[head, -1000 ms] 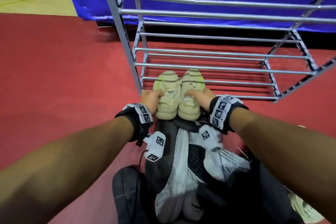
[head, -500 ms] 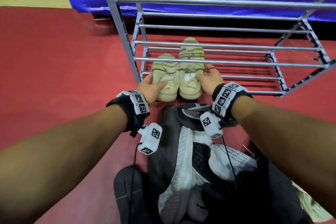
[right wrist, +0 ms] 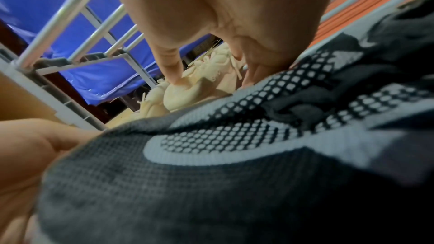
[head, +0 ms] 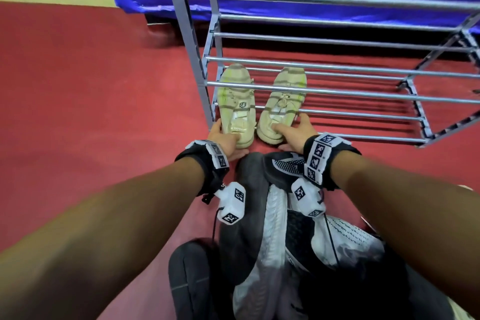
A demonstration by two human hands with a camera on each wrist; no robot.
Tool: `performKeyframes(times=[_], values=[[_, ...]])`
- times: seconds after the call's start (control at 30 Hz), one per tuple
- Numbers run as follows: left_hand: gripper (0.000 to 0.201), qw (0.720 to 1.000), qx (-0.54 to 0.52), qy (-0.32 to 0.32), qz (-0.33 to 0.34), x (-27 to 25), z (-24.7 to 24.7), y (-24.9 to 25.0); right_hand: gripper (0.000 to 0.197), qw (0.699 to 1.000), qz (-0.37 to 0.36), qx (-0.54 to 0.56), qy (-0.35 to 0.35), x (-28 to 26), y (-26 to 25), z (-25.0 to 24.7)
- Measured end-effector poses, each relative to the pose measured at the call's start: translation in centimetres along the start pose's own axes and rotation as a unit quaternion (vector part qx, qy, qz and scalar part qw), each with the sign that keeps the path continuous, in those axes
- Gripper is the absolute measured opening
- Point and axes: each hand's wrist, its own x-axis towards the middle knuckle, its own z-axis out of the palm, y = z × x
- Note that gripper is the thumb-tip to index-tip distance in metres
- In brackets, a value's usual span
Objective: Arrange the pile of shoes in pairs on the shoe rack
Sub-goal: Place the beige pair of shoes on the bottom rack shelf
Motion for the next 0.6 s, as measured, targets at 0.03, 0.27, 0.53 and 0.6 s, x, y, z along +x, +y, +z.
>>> performKeyframes(times=[0.03,0.27,0.53,0.6], values=[[0.061,1.000,-0.009,0.009,0.016,0.1,0.3,0.0,0.075,1.000,0.002,0.013,-0.005,-0.1,0.1,0.1],[0.053,0.993,0.008,0.055,0.102,1.8,1.1,1.2,0.044,0.999,-0.044,0.001,0.027,0.6,0.7,0.7],[0.051,0.989,-0.064,0.113,0.070,2.5,1.8,0.4,0.045,0.998,-0.063,-0.020,0.019,0.5,0.4,1.1],[0.051,0.985,-0.068,0.131,0.087,2.7,2.1,0.2,0.045,0.994,-0.093,-0.029,0.044,0.6,0.3,0.9]])
